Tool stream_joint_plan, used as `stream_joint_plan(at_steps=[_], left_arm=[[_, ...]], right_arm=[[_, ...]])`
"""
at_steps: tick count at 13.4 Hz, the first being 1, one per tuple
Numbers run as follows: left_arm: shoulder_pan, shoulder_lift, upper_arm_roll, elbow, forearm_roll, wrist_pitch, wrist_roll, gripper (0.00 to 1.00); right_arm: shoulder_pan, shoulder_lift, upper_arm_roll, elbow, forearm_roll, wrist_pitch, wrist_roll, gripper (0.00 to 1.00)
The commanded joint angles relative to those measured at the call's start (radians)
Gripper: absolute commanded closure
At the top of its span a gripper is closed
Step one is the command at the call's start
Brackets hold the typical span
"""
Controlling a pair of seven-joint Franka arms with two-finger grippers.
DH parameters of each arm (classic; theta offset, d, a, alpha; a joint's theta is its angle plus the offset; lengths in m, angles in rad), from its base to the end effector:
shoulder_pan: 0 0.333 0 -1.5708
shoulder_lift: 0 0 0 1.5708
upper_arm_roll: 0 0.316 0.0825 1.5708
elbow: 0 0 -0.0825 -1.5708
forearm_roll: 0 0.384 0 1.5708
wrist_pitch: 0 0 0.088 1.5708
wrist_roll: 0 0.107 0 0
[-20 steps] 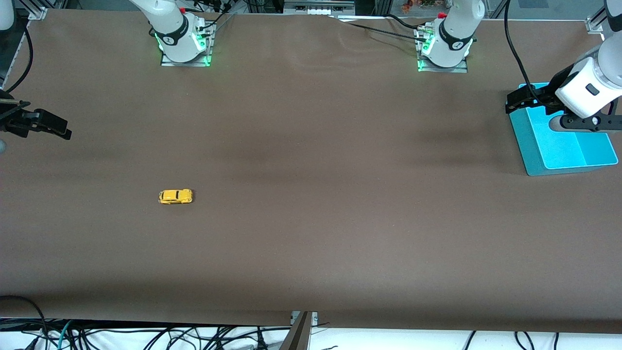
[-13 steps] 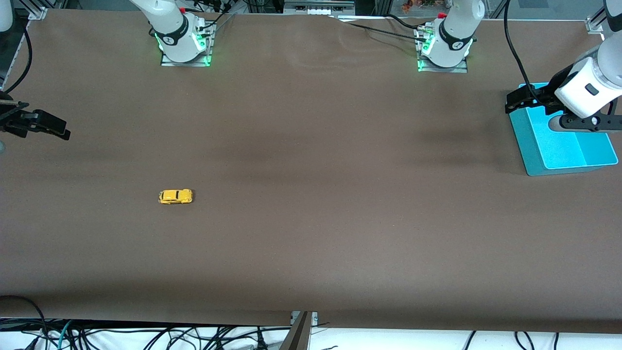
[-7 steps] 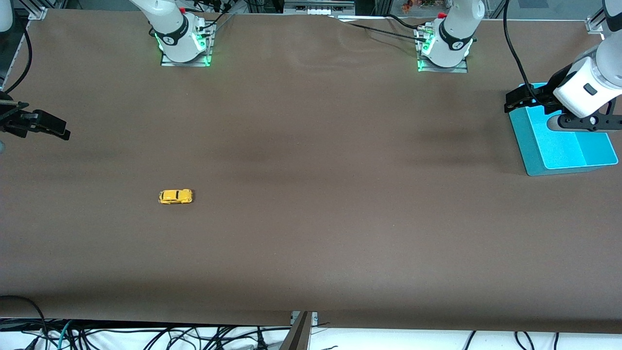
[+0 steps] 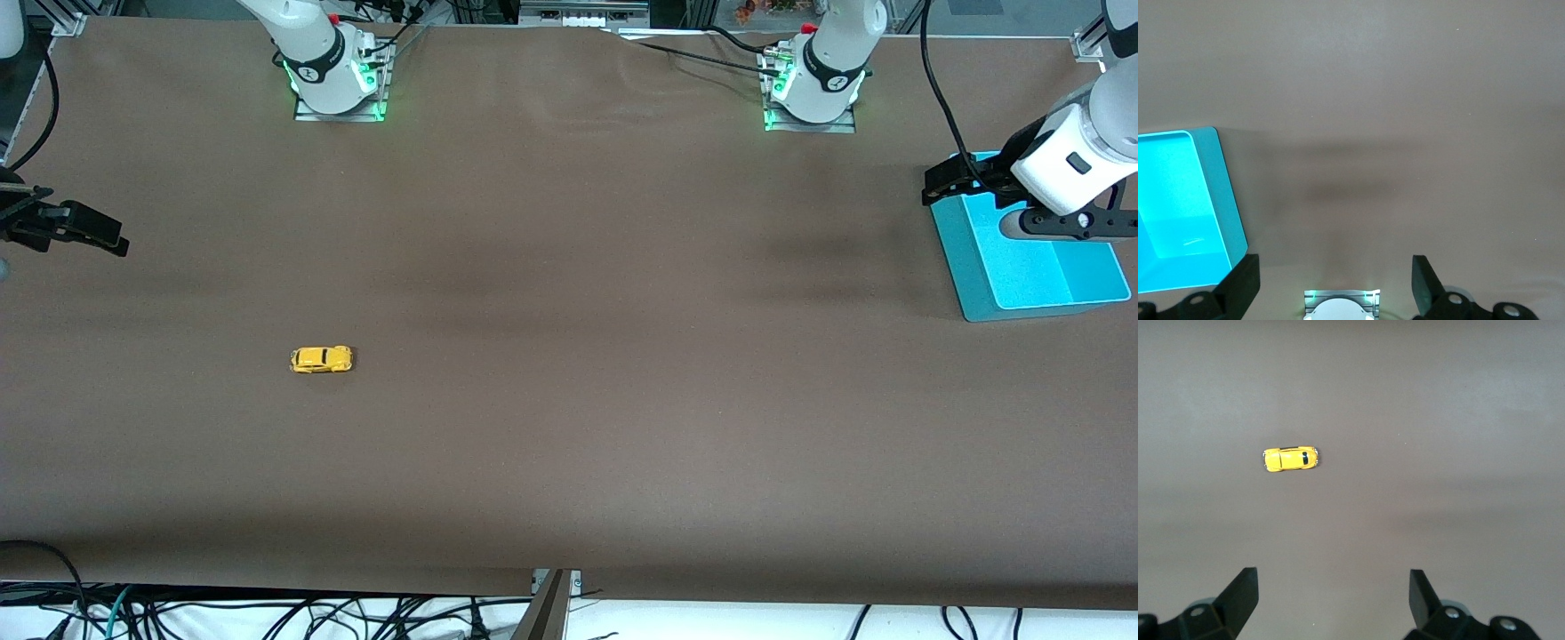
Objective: Wind and store yellow beetle car
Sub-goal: 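Reach the right gripper over the yellow beetle car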
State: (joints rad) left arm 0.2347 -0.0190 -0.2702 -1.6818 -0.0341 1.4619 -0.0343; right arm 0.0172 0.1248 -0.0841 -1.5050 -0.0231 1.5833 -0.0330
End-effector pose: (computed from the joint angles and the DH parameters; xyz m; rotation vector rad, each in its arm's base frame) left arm 0.5310 -0.0240 0.5747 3.1036 -0.0014 -0.3153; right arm 0.5909 -0.0390 0.5853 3.1091 -0.0508 -0.0741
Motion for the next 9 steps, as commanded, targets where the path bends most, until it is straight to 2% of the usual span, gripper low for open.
stream_joint_plan(at_steps=[1, 5, 9], left_arm=[[0.011, -0.007, -0.006, 0.011, -0.016, -0.021, 0.007, 0.00], [0.009, -0.004, -0.006, 0.011, -0.010, -0.018, 0.013, 0.00], [0.009, -0.003, -0.007, 0.011, -0.010, -0.017, 0.005, 0.00]], right_arm=[[0.029, 0.001, 0.015, 0.002, -0.006, -0.008, 0.024, 0.00], [0.124, 0.035, 0.015, 0.000, -0.003, -0.012, 0.019, 0.00], [0.147, 0.082, 0.015, -0.004, -0.003, -0.078, 0.018, 0.00]])
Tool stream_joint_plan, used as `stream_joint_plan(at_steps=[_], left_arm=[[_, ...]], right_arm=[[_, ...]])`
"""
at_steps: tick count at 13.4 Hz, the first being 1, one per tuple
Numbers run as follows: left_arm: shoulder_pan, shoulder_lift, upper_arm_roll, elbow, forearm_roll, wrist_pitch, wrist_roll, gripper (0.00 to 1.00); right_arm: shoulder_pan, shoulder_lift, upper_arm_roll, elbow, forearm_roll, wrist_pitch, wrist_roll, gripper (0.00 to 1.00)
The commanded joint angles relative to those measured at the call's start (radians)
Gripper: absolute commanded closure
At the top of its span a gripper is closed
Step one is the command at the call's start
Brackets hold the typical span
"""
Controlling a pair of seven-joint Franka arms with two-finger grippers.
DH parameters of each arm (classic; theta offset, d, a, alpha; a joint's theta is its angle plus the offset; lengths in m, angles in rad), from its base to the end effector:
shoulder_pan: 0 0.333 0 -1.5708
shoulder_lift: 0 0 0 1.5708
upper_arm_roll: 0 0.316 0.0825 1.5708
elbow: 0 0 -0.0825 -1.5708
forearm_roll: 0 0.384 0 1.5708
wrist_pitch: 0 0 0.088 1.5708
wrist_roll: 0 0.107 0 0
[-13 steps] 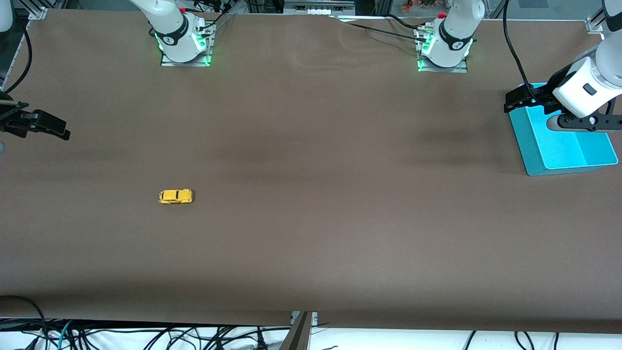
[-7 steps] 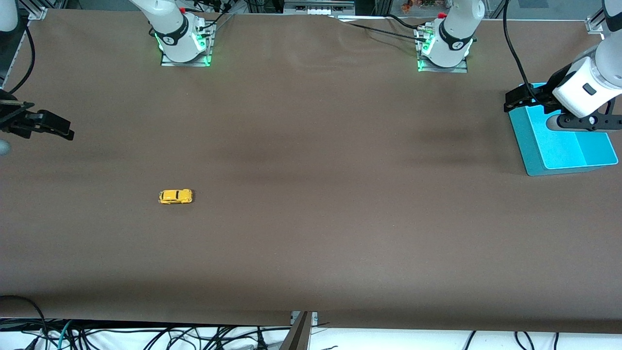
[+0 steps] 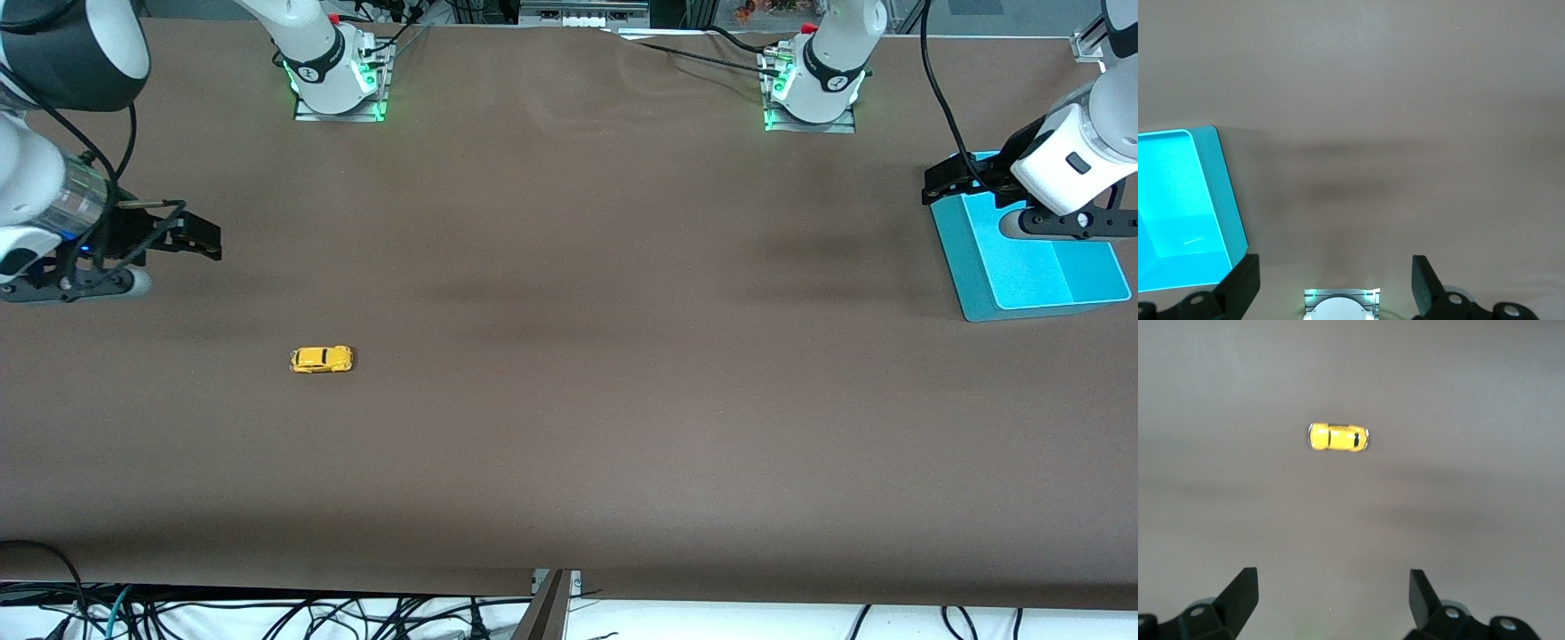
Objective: Wind and store yellow beetle car
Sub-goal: 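Reach the right gripper over the yellow beetle car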
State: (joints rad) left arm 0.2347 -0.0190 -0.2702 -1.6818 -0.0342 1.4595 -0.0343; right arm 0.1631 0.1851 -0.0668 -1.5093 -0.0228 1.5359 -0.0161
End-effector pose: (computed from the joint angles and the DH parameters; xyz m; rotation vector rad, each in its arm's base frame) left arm 0.5307 -0.0240 0.5745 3.1032 -0.0015 -0.3190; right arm 0.5976 0.0585 0.5437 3.0857 0.1754 -0.2424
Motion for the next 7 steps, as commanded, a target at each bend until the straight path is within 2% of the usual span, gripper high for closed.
stream_joint_plan(at_steps=[1, 3, 5, 7], left_arm=[[0.009, -0.001, -0.007, 0.011, -0.010, -0.014, 0.005, 0.00], [0.009, -0.001, -0.006, 0.010, -0.010, -0.014, 0.005, 0.00], [0.009, -0.001, -0.006, 0.010, -0.009, -0.014, 0.005, 0.00], [0.009, -0.001, -0.006, 0.010, -0.009, -0.014, 0.005, 0.00]], right_arm=[[0.009, 0.049, -0.002, -0.002, -0.008, -0.042, -0.027, 0.00], [0.018, 0.092, -0.002, -0.005, -0.020, -0.039, -0.253, 0.00], [0.012, 0.125, -0.004, -0.009, -0.022, -0.030, -0.378, 0.00], [0.009, 0.140, -0.007, -0.060, -0.031, 0.030, -0.544, 0.00]])
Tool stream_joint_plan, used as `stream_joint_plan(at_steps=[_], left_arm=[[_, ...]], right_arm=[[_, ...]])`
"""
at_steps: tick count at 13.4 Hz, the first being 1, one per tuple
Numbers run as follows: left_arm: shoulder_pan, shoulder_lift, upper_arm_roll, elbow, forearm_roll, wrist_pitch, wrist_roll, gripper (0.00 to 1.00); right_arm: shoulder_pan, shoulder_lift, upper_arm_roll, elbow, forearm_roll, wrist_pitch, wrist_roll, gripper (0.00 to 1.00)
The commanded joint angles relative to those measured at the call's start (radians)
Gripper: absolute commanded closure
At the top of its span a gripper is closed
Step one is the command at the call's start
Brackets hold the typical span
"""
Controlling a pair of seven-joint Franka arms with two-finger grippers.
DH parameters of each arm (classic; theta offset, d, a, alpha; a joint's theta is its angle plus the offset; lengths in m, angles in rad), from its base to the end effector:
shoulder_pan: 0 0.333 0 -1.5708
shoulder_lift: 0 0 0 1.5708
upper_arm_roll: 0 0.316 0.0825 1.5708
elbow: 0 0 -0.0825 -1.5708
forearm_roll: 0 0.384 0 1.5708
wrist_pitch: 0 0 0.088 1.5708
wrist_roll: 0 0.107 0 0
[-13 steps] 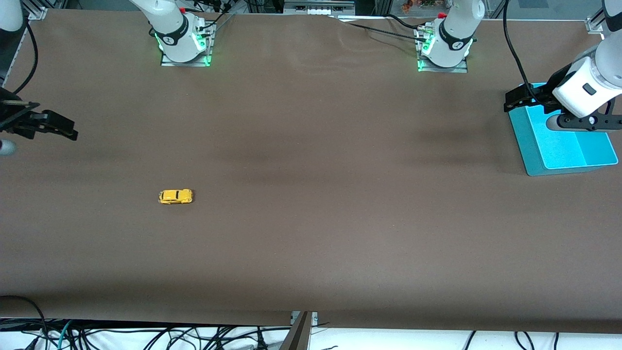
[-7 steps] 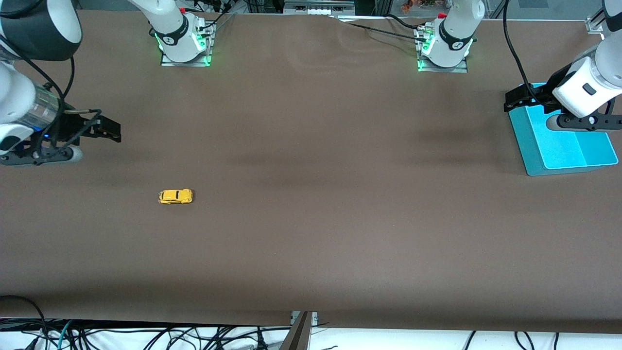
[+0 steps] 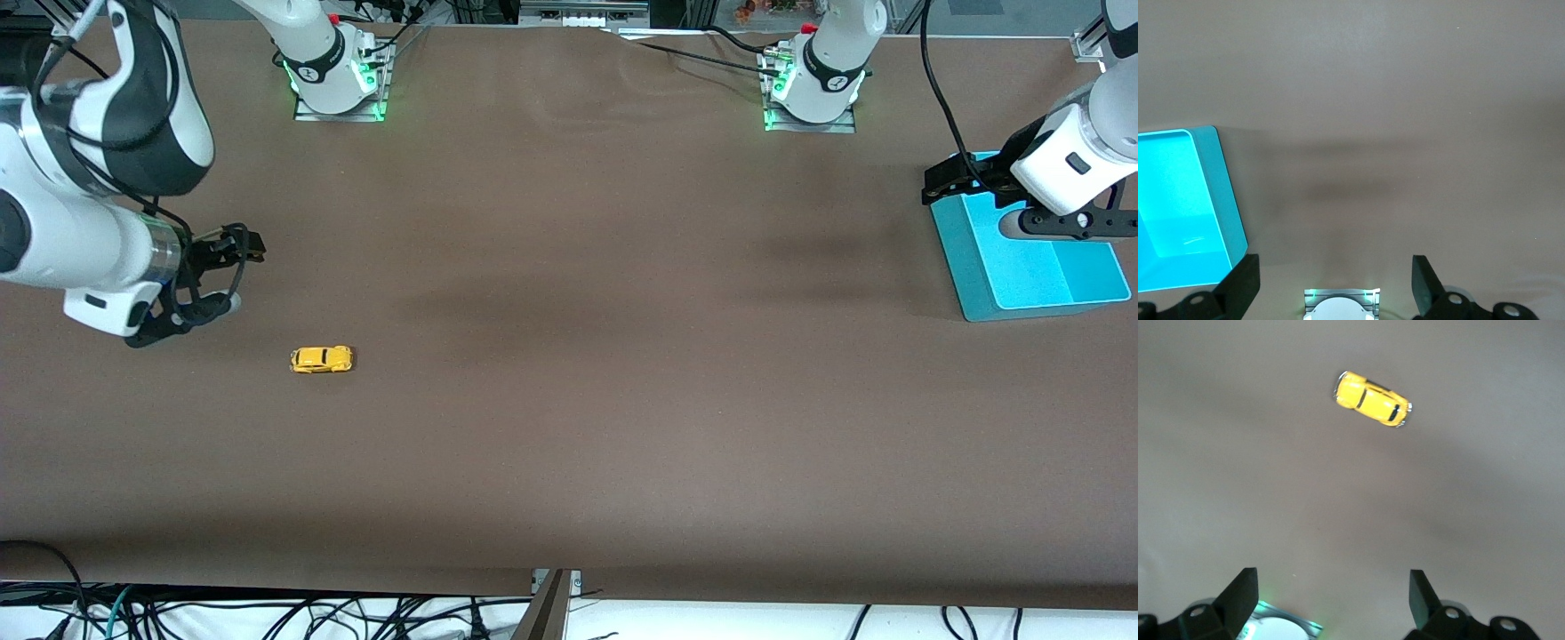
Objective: Wind and store yellow beetle car
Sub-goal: 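Reach the right gripper over the yellow beetle car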
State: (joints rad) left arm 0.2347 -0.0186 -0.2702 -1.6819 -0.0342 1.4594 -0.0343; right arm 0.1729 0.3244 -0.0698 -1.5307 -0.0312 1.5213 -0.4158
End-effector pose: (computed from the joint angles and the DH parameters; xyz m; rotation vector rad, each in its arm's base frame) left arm 0.5308 -0.0240 0.5742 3.1030 -0.0015 -0.3199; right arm 0.6152 0.0650 0.4483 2.9908 0.7996 -0.5271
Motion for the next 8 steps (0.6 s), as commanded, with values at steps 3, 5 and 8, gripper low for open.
stream_joint_plan(at_steps=[3, 5, 8], left_arm=[[0.009, 0.000, -0.006, 0.010, -0.009, -0.014, 0.004, 0.00], [0.005, 0.000, -0.009, 0.011, -0.007, -0.014, 0.004, 0.00], [0.003, -0.001, -0.009, 0.011, -0.007, -0.014, -0.010, 0.00]], right_arm=[[-0.004, -0.002, -0.007, -0.165, -0.033, 0.227, -0.384, 0.00], [-0.004, -0.011, -0.007, -0.262, -0.033, 0.357, -0.495, 0.00], [-0.004, -0.013, -0.007, -0.420, -0.027, 0.628, -0.711, 0.00]])
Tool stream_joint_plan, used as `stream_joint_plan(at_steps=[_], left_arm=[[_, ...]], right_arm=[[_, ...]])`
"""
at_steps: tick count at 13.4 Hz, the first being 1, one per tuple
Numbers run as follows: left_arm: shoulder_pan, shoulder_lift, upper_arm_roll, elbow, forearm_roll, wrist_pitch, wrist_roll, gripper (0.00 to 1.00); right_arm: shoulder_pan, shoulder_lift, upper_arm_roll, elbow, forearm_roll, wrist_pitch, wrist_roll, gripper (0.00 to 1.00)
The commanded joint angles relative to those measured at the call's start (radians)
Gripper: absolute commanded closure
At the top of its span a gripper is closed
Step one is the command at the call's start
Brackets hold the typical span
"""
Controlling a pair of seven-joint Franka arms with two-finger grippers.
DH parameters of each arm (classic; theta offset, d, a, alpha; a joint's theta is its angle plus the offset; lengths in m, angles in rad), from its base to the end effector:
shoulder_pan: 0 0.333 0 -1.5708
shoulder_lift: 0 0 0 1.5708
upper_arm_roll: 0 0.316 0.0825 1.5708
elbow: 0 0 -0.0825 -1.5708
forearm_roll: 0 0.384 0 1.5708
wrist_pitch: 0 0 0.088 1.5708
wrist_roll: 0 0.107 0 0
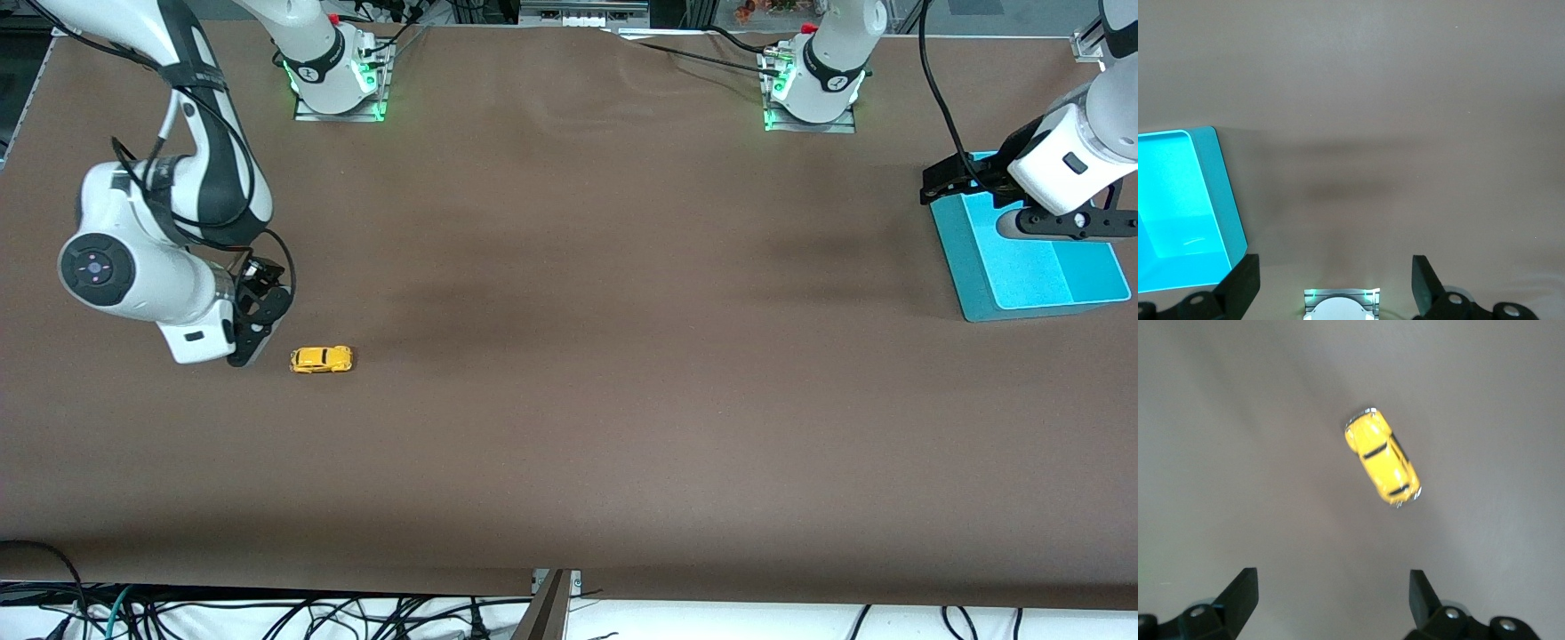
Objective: Wind and store yellow beetle car
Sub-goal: 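Reach the right gripper over the yellow beetle car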
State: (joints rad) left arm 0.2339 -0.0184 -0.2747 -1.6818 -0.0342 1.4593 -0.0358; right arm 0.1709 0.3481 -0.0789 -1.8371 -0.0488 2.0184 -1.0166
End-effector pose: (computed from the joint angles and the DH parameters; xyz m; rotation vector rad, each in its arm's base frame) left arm 0.5307 -0.0268 0.5742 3.1037 -0.0074 -0.3204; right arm 0.6131 0.0565 0.3286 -2.6277 -1.6766 0.2804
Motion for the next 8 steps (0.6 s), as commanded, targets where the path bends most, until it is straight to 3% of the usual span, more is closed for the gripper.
stream_joint_plan(at_steps=[1, 4, 8], left_arm=[[0.004, -0.002, -0.006, 0.010, -0.007, -0.014, -0.009, 0.00], [0.004, -0.003, -0.009, 0.010, -0.009, -0.016, -0.010, 0.00], [0.005, -0.005, -0.009, 0.007, -0.009, -0.019, -0.010, 0.00]], right_arm=[[-0.002, -0.038, 0.002, -0.155, -0.010, 0.210, -0.163, 0.00], [-0.004, -0.021, 0.002, -0.237, -0.010, 0.411, -0.314, 0.00], [-0.004, 0.054, 0.004, -0.248, -0.008, 0.572, -0.439, 0.00]])
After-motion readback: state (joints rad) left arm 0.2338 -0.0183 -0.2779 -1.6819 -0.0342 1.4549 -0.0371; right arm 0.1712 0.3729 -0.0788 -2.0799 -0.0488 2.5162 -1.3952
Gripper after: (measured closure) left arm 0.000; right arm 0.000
